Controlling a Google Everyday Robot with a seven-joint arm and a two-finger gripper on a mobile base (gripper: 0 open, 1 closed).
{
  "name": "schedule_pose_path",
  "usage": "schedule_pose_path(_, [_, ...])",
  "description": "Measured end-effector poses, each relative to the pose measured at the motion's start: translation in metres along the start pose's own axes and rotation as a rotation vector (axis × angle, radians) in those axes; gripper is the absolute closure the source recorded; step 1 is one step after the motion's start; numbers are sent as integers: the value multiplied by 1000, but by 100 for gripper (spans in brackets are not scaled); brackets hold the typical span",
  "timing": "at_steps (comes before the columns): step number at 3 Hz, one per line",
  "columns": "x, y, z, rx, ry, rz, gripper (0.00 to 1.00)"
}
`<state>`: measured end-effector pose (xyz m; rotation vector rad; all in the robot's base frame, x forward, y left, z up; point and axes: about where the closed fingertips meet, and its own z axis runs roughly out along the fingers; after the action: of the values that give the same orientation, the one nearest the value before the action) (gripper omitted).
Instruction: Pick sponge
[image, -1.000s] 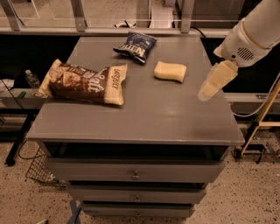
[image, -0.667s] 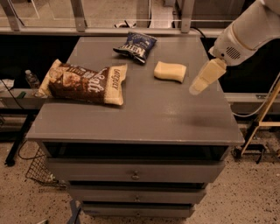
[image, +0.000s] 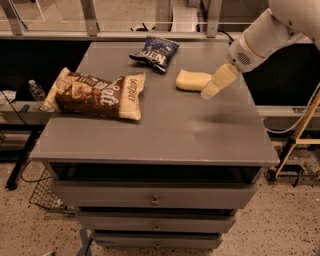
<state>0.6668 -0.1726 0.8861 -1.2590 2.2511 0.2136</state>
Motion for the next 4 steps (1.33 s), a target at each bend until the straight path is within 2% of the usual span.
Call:
schedule_pose_path(1, [-4, -12, 19, -14, -8, 25, 0])
schedule_pose_path(3, [-16, -14, 47, -62, 3, 20, 0])
schedule_pose_path(4, [-20, -9, 58, -88, 15, 5, 17])
